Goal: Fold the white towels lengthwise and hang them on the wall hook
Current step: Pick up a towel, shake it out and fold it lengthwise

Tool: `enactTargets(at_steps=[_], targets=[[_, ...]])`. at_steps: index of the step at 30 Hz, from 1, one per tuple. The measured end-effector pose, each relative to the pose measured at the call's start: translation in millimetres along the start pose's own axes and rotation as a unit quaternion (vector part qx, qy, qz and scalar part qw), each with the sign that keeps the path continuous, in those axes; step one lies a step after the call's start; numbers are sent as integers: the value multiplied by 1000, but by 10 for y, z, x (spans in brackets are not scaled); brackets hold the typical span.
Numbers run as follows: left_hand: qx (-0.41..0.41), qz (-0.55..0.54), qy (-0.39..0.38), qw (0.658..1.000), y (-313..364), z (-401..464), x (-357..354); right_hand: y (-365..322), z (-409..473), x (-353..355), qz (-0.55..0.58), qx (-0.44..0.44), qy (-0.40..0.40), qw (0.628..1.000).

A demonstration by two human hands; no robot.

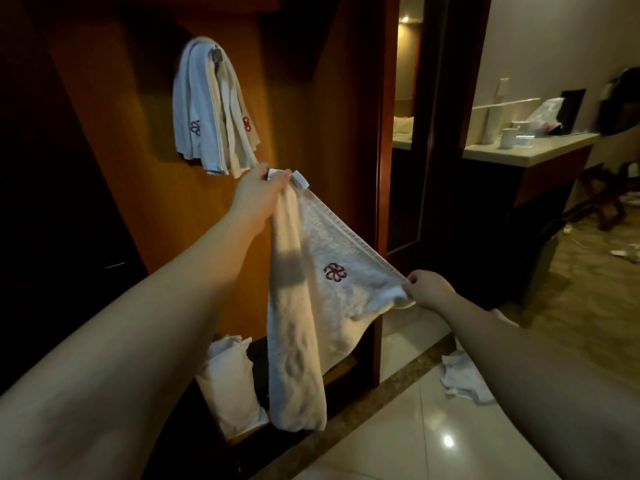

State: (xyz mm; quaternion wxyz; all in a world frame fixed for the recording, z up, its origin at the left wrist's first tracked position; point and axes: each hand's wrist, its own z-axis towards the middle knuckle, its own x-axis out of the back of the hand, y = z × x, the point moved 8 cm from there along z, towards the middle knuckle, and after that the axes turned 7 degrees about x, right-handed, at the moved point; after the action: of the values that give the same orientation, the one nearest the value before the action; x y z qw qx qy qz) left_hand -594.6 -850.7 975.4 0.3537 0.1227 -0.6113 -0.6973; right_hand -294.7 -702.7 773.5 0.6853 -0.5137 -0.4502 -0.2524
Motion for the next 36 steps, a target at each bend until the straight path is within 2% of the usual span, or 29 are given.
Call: enactTargets(at_steps=[5, 9, 13, 21, 26, 29, 32, 36], targets=[[51, -88, 22, 995, -117, -10, 45, 186, -98, 36, 70, -44, 57, 995], [82, -108, 46, 990, -241, -89, 29, 92, -247, 32, 201, -24, 106, 974], [104, -94, 55, 989, -435, -241, -77, -78, -400, 54, 334, -43, 106, 936], [169, -169, 0, 971, -1054, -922, -598, -575, -766, 125, 497, 19, 79, 864], [194, -193, -25, 961, -1014, -1326, -860, -835, -1054, 187, 486, 94, 39, 868], [178, -187, -52, 965, -889, -1488, -902, -925, -1210, 209, 417, 161, 36, 894], [162, -186, -103, 964, -779, -1619, -945, -1010, -1345, 368, 328, 216, 95, 915], [159, -229, -160, 947, -663, -1768, -999, -1063, -1467, 538, 305, 252, 194, 898]])
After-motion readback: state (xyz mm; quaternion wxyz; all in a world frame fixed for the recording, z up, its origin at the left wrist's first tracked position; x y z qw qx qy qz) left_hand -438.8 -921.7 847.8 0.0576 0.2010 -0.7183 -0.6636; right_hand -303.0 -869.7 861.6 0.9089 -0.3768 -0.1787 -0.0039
